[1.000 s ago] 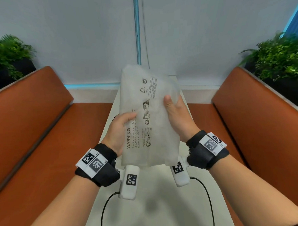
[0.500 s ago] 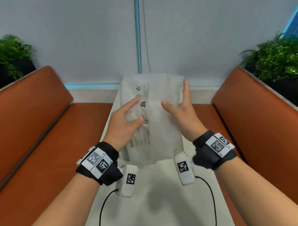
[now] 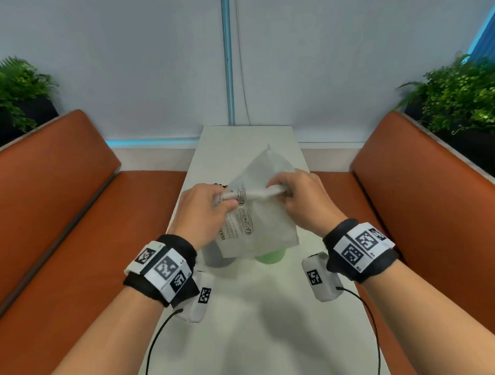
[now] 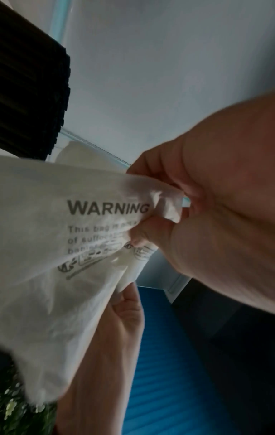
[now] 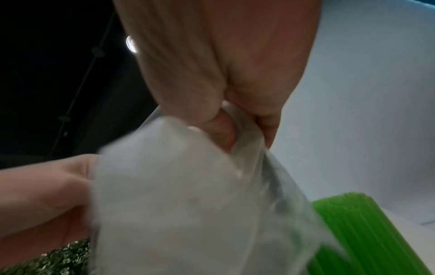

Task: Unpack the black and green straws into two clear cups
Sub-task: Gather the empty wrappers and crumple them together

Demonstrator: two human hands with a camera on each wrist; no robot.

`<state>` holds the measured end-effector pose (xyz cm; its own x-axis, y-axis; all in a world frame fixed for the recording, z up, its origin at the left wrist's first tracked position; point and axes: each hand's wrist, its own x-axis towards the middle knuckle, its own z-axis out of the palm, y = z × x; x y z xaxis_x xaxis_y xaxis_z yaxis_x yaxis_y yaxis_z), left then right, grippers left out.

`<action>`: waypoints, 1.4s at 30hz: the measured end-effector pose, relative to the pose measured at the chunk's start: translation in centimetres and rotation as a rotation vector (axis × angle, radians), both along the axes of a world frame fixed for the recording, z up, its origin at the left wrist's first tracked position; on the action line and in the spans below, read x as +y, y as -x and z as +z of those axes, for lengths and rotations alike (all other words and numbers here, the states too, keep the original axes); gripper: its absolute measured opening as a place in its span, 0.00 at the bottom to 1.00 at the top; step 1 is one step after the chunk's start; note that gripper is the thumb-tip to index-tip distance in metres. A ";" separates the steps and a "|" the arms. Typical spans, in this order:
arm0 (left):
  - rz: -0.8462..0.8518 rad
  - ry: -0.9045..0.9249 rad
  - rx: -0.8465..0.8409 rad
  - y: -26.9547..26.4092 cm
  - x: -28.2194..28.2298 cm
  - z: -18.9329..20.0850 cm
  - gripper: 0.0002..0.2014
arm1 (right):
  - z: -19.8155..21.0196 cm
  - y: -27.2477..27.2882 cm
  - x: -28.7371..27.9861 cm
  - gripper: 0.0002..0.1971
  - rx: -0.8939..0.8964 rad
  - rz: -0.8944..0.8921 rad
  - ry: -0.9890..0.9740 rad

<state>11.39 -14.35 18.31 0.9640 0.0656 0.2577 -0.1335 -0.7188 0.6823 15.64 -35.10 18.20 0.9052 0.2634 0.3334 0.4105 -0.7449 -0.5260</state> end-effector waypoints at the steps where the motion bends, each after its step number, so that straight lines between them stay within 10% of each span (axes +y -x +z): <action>1: -0.007 -0.073 -0.024 0.0 0.0 -0.3 0.05 | -0.2 0.1 0.2 0.15 -0.041 -0.013 0.002; 9: -0.122 -0.280 0.012 0.8 -2.0 -1.3 0.14 | 0.3 1.5 2.7 0.12 -0.171 0.139 0.055; 15: 0.040 0.372 0.012 0.1 -1.4 -1.3 0.08 | 0.1 2.7 3.7 0.30 -0.370 -0.060 -0.144; 27: -0.345 1.078 0.278 1.5 -2.4 -1.5 0.20 | -1.6 1.4 3.1 0.33 0.388 0.142 -1.035; 37: -0.454 0.590 0.028 1.9 -1.7 -1.5 0.30 | -1.1 0.4 1.5 0.10 0.193 -0.004 -0.761; 42: -0.153 0.348 0.042 0.8 -1.4 -1.2 0.33 | -1.1 1.0 0.1 0.50 0.521 0.473 -0.850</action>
<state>10.63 -15.74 17.13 0.9786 -0.0033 0.2058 -0.1884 -0.4167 0.8893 14.59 -34.98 17.11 0.8560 0.4857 0.1773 0.1381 0.1156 -0.9836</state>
